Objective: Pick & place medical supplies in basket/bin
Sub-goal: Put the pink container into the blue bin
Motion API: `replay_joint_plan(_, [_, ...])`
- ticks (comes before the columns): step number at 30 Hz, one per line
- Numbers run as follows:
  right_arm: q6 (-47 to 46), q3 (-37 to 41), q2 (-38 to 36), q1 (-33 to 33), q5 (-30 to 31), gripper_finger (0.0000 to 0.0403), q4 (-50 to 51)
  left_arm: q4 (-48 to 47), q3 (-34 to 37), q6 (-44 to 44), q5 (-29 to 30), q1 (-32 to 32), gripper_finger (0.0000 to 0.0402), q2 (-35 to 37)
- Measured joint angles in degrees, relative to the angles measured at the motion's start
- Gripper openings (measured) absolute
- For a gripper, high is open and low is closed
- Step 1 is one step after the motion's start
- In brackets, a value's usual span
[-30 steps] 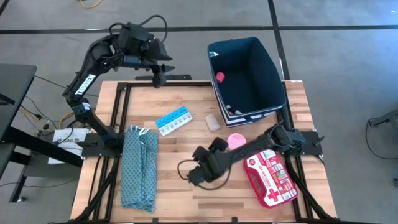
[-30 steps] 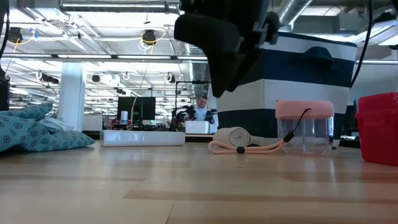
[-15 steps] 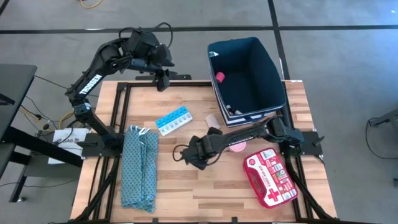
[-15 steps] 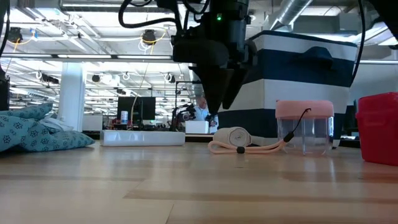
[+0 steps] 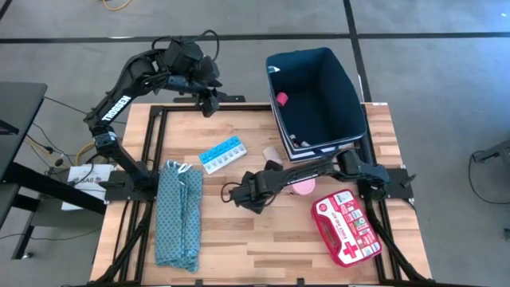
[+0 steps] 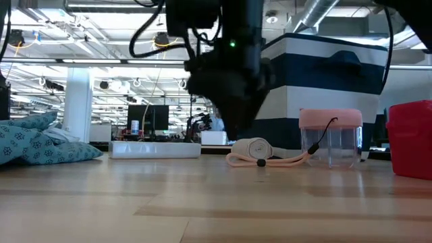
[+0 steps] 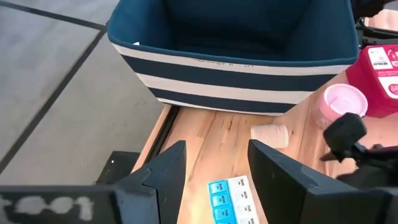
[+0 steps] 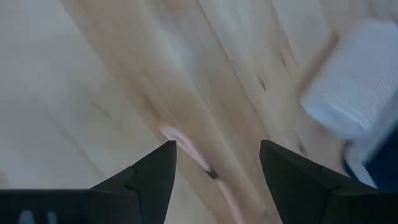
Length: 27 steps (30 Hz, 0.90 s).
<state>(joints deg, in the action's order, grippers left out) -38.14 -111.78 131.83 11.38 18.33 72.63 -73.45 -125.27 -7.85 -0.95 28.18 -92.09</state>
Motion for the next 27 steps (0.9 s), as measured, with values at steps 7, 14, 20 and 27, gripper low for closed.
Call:
replay_joint_plan(7, [3.3, -0.3, 4.7, 0.2, -0.3, 0.0225, 1.4, -0.1, 0.0, 0.6, 1.7, 0.0, 0.0164, 0.0])
replay_joint_plan(14, [5.1, -0.4, 5.2, -1.1, -0.3, 0.0225, 1.5, -0.1, 0.0, 1.0, 2.3, 0.0, 0.0164, 0.0])
replay_joint_plan(20, [8.2, -0.4, 5.3, -2.2, -1.5, 0.0212, -0.2, -0.3, 0.0, 1.2, 2.4, 0.0, 0.0164, 0.0])
replay_joint_plan(27, [9.9, -0.4, 5.4, -2.3, -3.9, 0.0136, -0.1, -0.5, 0.0, 1.1, 2.6, 0.0, 0.0164, 0.0])
